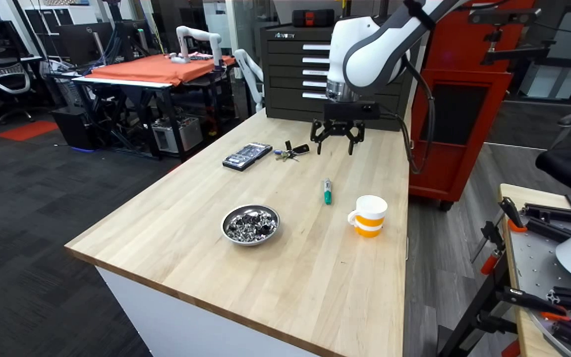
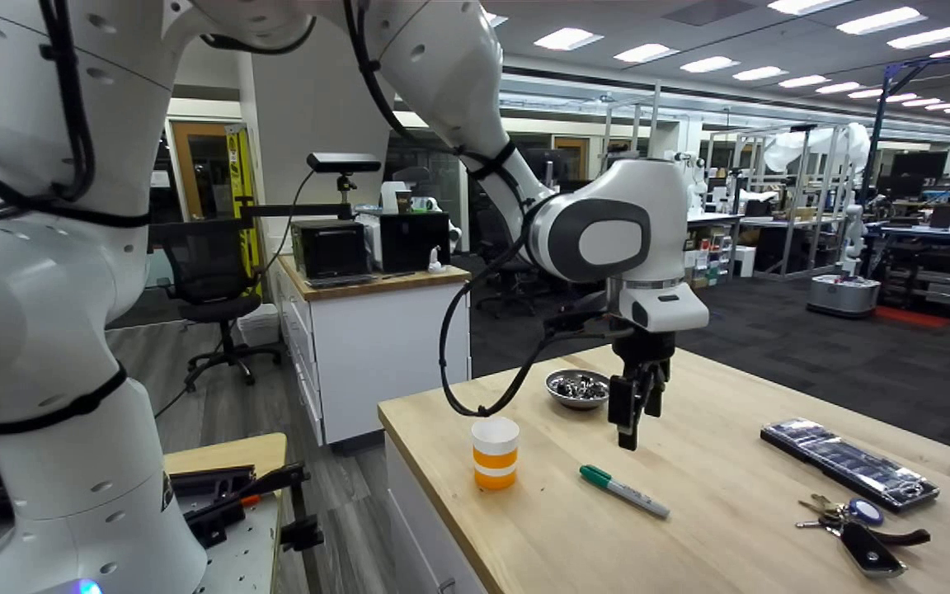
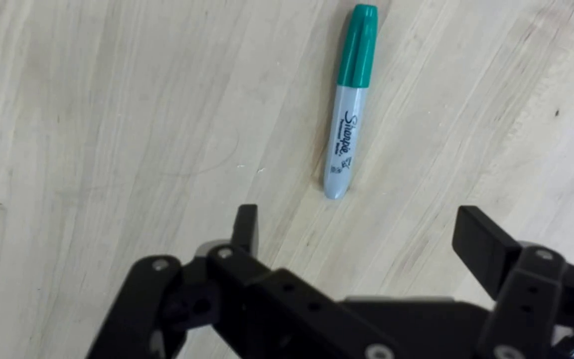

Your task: Put the pen in the cup

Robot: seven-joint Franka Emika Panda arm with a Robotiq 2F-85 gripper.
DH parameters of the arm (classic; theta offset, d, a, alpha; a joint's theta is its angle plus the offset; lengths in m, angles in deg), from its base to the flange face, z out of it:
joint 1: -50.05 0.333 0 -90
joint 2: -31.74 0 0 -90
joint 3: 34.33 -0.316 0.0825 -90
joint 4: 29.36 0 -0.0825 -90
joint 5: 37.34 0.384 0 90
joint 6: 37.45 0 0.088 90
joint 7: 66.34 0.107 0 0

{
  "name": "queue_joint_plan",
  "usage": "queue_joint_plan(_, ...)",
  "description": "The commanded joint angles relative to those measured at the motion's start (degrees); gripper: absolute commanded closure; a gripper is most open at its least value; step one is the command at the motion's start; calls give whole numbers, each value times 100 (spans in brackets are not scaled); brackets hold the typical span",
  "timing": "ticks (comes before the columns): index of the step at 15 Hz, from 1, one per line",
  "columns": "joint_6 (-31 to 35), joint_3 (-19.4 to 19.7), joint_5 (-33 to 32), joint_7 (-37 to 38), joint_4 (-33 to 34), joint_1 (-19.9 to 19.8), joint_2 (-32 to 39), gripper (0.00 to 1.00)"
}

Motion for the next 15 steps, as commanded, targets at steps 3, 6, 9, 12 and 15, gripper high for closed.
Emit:
queue_joint_plan(3, 209, 234, 101, 16, 448, 300, 605, 0)
queue_joint_plan(6, 219, 274, 134, -36, 573, 354, 833, 0)
queue_joint_plan(9, 219, 304, 132, -66, 689, 377, 1035, 0)
queue_joint_plan(12, 244, 326, 164, -86, 757, 378, 1181, 0)
queue_joint_plan(15, 290, 331, 219, -100, 776, 367, 1280, 0)
